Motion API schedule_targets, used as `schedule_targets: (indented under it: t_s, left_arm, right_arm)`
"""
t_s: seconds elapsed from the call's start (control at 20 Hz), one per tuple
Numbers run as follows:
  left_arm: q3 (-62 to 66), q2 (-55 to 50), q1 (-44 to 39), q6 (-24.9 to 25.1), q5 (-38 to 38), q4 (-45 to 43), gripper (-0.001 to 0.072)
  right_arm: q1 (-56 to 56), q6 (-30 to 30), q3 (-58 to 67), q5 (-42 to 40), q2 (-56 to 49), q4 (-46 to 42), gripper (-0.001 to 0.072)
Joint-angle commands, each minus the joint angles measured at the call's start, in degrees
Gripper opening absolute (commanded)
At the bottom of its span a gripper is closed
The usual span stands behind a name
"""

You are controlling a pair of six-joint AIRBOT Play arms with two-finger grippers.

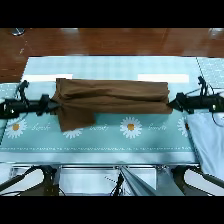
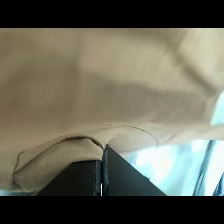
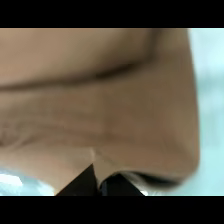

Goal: Fold the shirts.

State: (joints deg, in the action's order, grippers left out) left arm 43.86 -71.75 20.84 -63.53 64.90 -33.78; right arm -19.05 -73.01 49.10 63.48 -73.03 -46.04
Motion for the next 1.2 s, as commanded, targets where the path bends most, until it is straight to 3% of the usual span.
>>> schedule_targets:
  t_s: [0.0,0.35,0.5,0.55,0.6,0.65,0.8,0.95,1.05,1.15]
  left_arm:
    - [13.46,-8.48,-3.56,-3.39,-0.61,0.37,0.0023]
    - [39.76,-31.45,-8.94,-11.54,-1.27,0.37,0.0023]
    - [45.42,-36.81,-9.09,-12.24,-0.31,0.39,0.0023]
    - [45.59,-37.66,-9.09,-12.22,0.61,0.37,0.0098]
    - [45.59,-38.32,-9.07,-12.22,2.43,0.33,0.0428]
    - [45.62,-38.60,-8.74,-12.17,4.85,-0.24,0.0702]
    - [47.17,-37.05,-4.26,-16.20,11.19,-9.35,0.0703]
    - [45.68,-31.15,0.96,-17.09,18.99,-26.56,0.0703]
    - [40.41,-25.29,3.56,-17.55,15.32,-32.72,0.0703]
    - [31.08,-17.88,4.85,-16.48,3.87,-29.22,0.0703]
  right_arm:
    - [2.54,-1.97,11.87,-1.90,-8.48,0.07,0.0026]
    - [3.21,-4.52,28.98,-2.05,-24.22,0.98,0.0026]
    - [3.21,-4.39,32.37,-3.48,-28.87,3.85,0.0028]
    - [3.19,-4.35,32.92,-4.22,-30.05,5.16,0.0178]
    - [3.19,-4.20,33.38,-4.52,-31.06,6.14,0.0504]
    - [3.15,-2.49,33.83,-4.39,-31.43,6.45,0.0626]
    - [-0.20,-1.51,36.17,-0.50,-30.36,3.58,0.0627]
    - [-7.23,-1.57,36.65,7.06,-28.55,2.10,0.0627]
    - [-10.56,-1.31,35.63,10.88,-28.59,0.52,0.0627]
    - [-10.99,-1.22,32.54,10.05,-28.61,0.46,0.0627]
